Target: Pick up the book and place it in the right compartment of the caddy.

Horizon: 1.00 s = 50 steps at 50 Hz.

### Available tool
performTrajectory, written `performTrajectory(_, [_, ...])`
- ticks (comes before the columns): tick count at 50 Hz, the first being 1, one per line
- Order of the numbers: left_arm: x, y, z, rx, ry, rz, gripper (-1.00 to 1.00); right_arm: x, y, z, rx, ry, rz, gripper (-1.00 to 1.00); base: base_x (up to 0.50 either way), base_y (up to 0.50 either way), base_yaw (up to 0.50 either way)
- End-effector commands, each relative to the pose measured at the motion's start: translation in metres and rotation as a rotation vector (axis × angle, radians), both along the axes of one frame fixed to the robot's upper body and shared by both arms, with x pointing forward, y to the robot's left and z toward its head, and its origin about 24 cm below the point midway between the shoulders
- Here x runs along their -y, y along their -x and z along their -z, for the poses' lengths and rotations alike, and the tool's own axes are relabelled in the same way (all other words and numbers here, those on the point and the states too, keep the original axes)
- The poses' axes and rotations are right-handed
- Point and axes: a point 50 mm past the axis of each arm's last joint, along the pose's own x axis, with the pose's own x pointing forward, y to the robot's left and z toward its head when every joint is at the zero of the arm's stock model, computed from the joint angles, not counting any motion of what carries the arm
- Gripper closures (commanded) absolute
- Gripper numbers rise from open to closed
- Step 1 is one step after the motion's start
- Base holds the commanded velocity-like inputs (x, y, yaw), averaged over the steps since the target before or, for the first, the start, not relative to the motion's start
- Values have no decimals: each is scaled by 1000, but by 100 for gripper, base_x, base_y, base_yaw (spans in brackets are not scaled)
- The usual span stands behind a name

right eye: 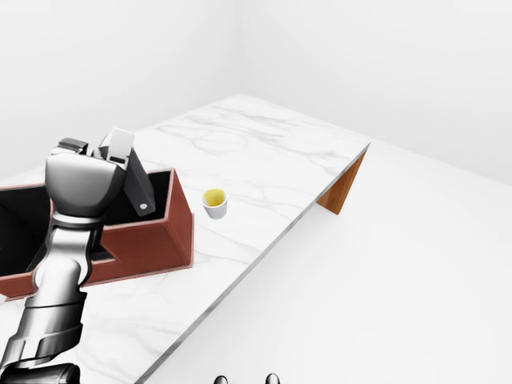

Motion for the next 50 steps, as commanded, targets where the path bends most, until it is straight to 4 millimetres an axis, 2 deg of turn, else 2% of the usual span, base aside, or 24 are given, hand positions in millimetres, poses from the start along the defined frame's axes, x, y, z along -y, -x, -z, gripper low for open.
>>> performTrajectory(1, [-9, -11, -13, 11, 10, -16, 100, 0, 0, 0, -2, -1, 1, -100, 0, 0, 0])
performTrajectory(9, [-13, -26, -10, -12, -5, -83, 100, 0, 0, 0, -2, -1, 1, -100, 0, 0, 0])
performTrajectory(23, [-6, -44, -4, -50, -65, -137, 100, 0, 0, 1, -3, -2, 2, -100, 0, 0, 0])
performTrajectory(39, [7, -71, 31, -250, -150, -136, 100, 1, -1, 1, -3, -1, 1, -100, 0, 0, 0])
performTrajectory(45, [13, -80, 40, -316, -194, -125, 100, 0, 0, 1, -2, -1, 1, -100, 0, 0, 0])
performTrajectory(50, [15, -88, 39, -349, -209, -129, 100, 0, 0, 0, -1, 3, -1, -100, 0, 0, 0])
